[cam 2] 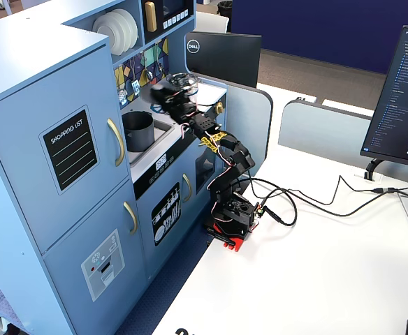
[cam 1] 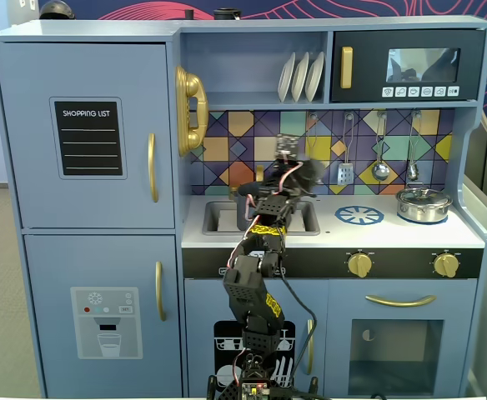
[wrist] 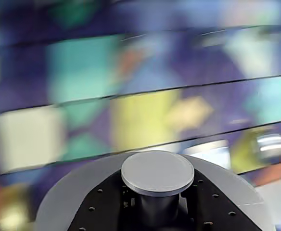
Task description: Take off the lid from the gray recipient and place it on the counter
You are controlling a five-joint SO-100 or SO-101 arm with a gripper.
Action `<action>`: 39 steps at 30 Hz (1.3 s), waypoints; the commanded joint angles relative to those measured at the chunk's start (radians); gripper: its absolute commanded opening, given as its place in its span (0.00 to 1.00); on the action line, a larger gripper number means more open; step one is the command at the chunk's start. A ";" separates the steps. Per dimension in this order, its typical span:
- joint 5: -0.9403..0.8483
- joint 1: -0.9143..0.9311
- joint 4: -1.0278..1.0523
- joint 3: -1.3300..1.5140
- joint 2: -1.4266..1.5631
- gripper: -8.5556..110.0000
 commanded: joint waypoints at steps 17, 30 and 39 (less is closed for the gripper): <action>-0.075 0.204 -0.133 0.127 -0.106 0.07; -0.084 0.212 -0.322 0.175 -0.316 0.07; -0.089 0.216 -0.382 0.178 -0.387 0.07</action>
